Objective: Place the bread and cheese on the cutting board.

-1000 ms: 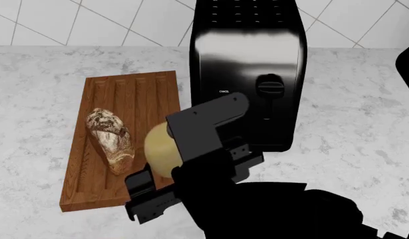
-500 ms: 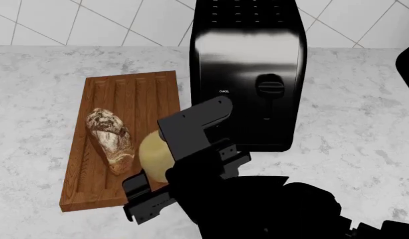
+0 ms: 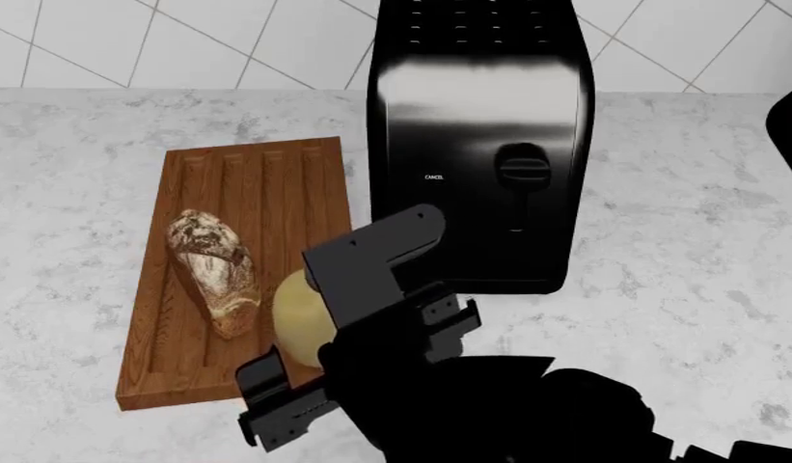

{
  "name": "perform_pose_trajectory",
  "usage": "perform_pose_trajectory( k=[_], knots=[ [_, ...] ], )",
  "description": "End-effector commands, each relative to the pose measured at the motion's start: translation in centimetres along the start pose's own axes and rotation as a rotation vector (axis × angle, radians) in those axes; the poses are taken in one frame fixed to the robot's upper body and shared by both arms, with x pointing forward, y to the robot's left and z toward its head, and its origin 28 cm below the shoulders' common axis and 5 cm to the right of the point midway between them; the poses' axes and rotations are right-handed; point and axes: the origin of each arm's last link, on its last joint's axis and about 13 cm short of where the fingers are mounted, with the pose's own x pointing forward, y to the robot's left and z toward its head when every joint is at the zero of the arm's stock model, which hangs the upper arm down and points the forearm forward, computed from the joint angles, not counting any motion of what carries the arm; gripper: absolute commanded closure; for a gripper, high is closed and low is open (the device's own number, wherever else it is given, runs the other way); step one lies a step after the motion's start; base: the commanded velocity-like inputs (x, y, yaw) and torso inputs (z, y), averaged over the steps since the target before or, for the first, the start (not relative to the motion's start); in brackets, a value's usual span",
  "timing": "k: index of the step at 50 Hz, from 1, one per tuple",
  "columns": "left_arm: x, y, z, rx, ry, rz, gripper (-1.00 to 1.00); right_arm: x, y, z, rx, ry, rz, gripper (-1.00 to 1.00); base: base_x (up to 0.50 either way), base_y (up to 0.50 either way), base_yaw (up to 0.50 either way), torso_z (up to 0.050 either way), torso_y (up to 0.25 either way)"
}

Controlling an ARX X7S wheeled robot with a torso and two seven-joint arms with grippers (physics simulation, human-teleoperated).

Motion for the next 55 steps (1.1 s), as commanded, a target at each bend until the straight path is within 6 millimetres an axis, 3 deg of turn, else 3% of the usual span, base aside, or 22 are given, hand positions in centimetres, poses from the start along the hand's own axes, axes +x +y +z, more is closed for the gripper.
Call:
perform_pose_trajectory(
  k=[1,36,49,55],
  knots=[
    [0.0,-0.1,0.0,0.001,0.001,-0.002,-1.0,-0.3,0.0,0.0,-0.009,-0.004,-0.002,-1.0,0.0,0.0,0.0,0.0,0.0],
    [0.0,-0.3,0.1,0.0,-0.001,-0.01,-1.0,-3.3,0.4,3.2,0.005,-0.113,0.004,-1.0,0.0,0.0,0.0,0.0,0.0],
    [0.0,-0.3,0.1,-0.002,0.0,-0.012,-1.0,-5.4,0.2,6.4,-0.017,-0.195,-0.017,-1.0,0.0,0.0,0.0,0.0,0.0],
    [0.4,0.0,2.3,0.022,-0.002,-0.018,-1.0,-8.3,-0.6,8.8,-0.009,-0.265,-0.071,-1.0,0.0,0.0,0.0,0.0,0.0]
  ],
)
